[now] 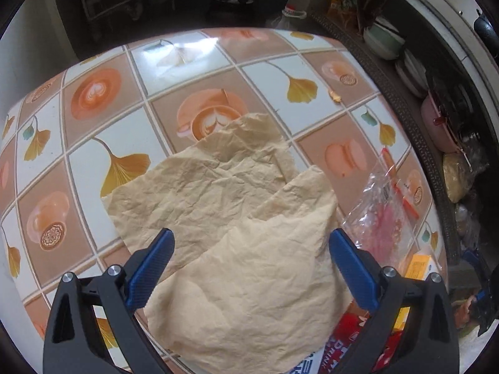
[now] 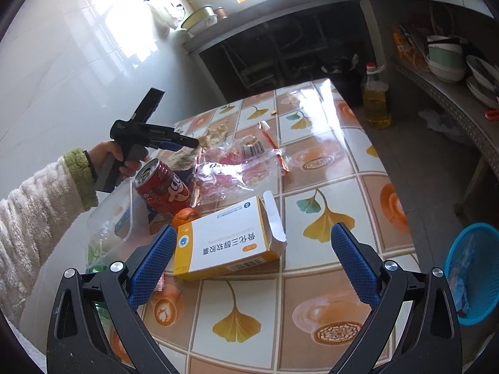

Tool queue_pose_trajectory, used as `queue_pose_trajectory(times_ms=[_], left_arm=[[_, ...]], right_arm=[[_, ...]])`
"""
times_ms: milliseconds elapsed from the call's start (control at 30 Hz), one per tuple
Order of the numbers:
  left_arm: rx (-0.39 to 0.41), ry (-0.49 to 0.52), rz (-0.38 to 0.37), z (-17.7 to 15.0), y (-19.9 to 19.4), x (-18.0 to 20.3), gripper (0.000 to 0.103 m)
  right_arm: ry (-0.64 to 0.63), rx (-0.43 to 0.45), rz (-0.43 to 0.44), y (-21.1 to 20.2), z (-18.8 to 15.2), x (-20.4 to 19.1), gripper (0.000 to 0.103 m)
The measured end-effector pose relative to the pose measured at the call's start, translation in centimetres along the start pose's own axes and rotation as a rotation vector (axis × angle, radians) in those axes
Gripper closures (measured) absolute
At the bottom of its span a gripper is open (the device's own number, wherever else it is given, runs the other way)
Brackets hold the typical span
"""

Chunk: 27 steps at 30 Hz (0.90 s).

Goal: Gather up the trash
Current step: 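Grasp the tan crumpled paper with the left tool while the right tool grasps a clear wrapper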

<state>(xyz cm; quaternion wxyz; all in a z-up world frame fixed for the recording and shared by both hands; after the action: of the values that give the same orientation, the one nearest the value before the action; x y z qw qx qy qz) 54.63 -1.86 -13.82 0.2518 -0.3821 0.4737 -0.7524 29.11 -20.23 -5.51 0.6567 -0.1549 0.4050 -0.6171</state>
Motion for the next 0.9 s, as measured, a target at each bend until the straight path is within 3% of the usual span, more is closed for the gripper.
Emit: queue_pose_trajectory(times_ms=[167,367,633,900], left_arm=[[-0.002,0.042,0.057,0.0,0.8,-1.1,0.006],[0.041,0.037,0.051,0.3,0.3,-2.0,0.008],[0.088,-0.002,0.05,0.4,-1.2,-3.1,0.053],[0.135,-0.06,0.051,0.2,-1.3,-3.4,0.09]], right_arm=[[0.013,-0.011,-0.006,0.6,0.1,0.4,0.008],[0.008,-0.017,-0.005,0.8,0.1,0.3,0.008],[0.015,-0.023,-0.004,0.9,0.1,0.2,0.008],[-0.01,0.002,-0.022,-0.3,0.9,-0.4,0.008]])
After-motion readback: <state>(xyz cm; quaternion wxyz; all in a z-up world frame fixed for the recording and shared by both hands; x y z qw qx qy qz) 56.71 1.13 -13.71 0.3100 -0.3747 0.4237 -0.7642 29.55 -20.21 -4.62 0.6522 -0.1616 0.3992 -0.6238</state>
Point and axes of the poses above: each gripper's, at about its wrist camera, not at the fingertips, and y roughly the way its jaws point, x to its right, z to its top, the point moved 9 cm from there along y, roughly the way its jaws point, and after that the axes turned 8 degrees about -z, right-handed, at the moved point
